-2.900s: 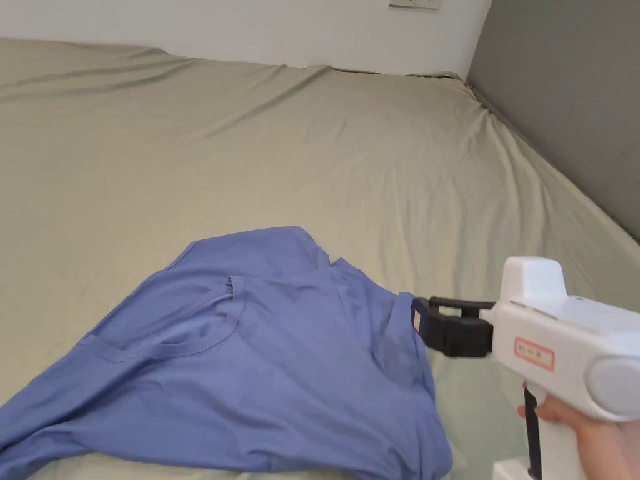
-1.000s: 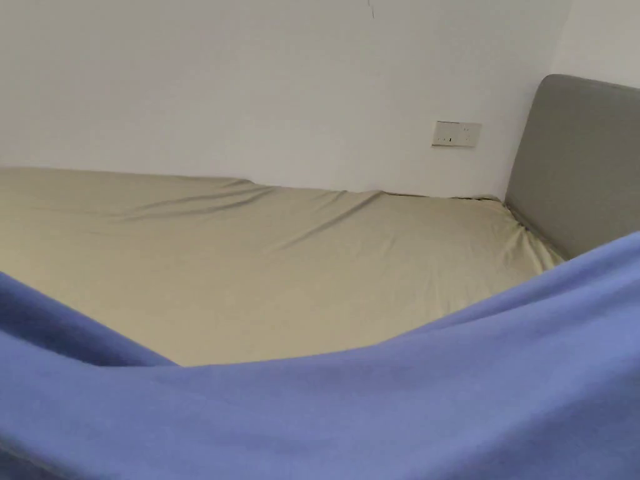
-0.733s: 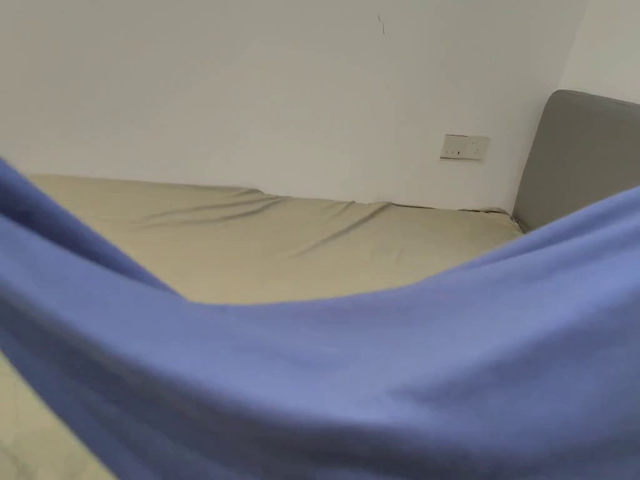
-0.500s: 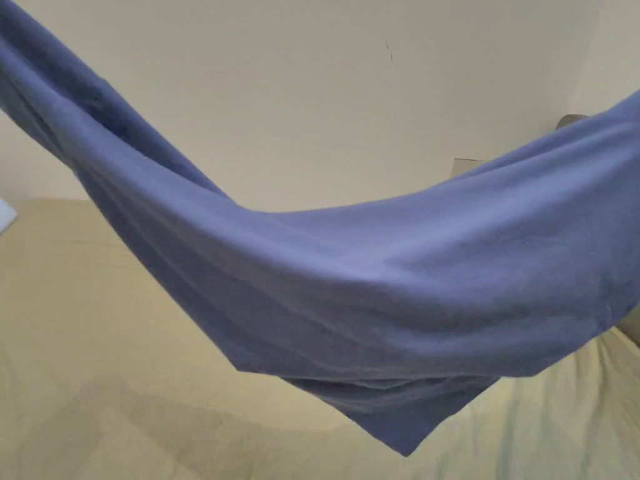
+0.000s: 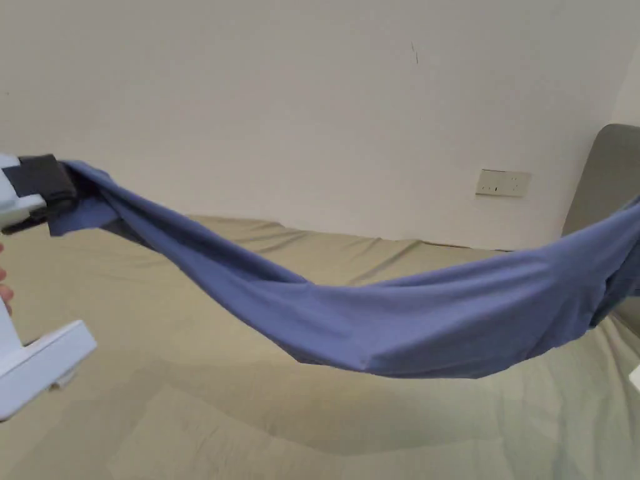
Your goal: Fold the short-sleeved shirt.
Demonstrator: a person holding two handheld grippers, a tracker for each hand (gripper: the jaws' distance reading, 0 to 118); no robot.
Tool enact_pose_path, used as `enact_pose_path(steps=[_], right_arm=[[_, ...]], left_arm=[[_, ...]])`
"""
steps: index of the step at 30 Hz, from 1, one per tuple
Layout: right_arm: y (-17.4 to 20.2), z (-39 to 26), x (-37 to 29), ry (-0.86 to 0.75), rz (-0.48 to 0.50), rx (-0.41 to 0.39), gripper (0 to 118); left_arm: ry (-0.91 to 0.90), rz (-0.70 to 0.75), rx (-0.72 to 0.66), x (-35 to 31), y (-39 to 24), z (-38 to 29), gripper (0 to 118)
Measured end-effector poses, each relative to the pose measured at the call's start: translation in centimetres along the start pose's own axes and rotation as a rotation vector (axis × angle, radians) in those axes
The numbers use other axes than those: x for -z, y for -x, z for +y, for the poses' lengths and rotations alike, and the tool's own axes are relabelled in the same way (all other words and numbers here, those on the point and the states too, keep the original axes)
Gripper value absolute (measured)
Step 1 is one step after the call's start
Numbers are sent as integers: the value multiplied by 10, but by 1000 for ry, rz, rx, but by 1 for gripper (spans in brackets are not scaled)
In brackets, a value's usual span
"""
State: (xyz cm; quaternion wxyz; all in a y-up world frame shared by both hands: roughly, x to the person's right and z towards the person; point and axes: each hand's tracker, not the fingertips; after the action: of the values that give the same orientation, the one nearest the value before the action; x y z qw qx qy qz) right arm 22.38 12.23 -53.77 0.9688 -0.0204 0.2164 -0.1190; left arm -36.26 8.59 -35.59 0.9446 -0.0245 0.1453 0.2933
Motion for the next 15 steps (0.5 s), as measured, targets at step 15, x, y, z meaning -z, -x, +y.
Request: enact_pose_path(steps=[15], right_arm=[[-44, -174, -102, 405, -131, 74, 5]], left_arm=[[320, 261, -100, -130, 126, -165, 1]])
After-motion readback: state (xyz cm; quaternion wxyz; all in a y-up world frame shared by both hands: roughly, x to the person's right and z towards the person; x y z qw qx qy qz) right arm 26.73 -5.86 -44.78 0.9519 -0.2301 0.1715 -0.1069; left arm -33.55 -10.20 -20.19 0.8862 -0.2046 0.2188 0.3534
